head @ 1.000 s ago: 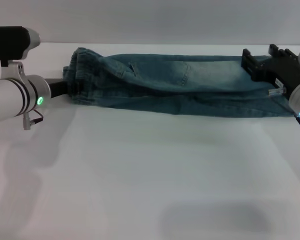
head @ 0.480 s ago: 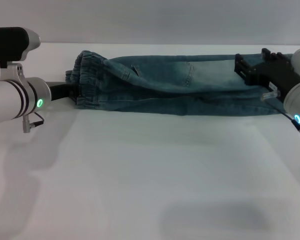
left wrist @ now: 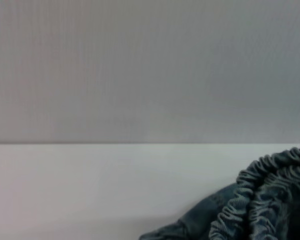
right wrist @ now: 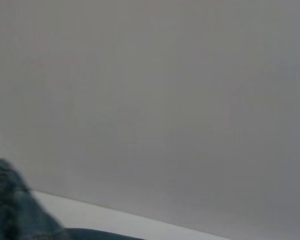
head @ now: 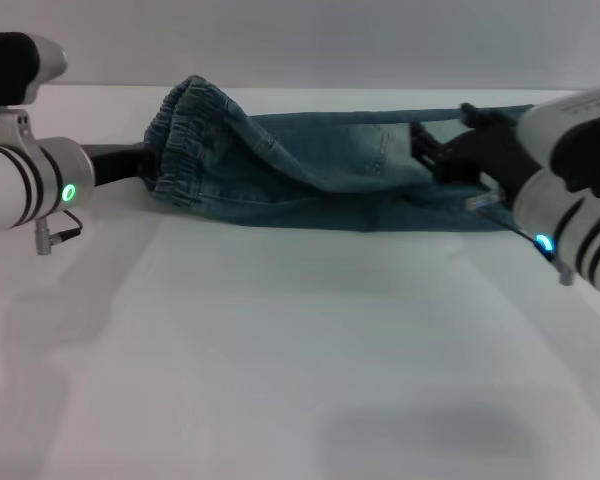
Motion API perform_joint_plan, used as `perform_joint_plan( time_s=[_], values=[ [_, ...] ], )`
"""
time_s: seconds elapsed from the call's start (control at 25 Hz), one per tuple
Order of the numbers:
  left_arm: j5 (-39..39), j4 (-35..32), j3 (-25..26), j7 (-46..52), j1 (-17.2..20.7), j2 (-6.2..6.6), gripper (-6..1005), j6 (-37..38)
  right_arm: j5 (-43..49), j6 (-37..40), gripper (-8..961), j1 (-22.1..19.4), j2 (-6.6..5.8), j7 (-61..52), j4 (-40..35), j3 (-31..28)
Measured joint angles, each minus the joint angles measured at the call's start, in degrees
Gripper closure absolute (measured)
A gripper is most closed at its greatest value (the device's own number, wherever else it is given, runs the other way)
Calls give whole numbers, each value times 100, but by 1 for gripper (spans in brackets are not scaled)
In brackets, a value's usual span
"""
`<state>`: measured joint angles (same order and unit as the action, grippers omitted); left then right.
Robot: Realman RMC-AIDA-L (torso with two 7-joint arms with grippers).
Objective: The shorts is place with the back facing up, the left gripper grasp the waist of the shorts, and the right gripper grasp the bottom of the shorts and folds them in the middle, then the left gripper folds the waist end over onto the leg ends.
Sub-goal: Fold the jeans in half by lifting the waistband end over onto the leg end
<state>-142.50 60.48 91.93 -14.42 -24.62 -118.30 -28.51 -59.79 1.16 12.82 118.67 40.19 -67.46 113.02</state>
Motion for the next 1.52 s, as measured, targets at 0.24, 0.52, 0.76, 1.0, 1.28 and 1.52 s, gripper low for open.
perform_joint_plan(
  time_s=[0.24,0.52,0.76,1.0,1.28,1.52],
  values=[
    [-18,340,-5,1,198,2,924,-58,-43,-13,344,378,22,-31,64,457],
    [-24,601,-9,1,354,20,924,-109,-526,-33,349,820,27,-55,90,1020],
    [-23,669,-2,-3,391,27,924,-146,-692,-238,477,976,28,-55,152,1116],
    [-23,805,34,-10,411,27,924,-191,-1245,-552,641,1476,46,-56,662,1340],
    [-15,1128,44,-3,565,27,923,-269,-1423,-527,892,1814,67,-57,1064,1457],
    [5,1345,33,-1,742,33,923,-329,-1614,-385,955,2016,69,-57,1483,1283]
  ],
)
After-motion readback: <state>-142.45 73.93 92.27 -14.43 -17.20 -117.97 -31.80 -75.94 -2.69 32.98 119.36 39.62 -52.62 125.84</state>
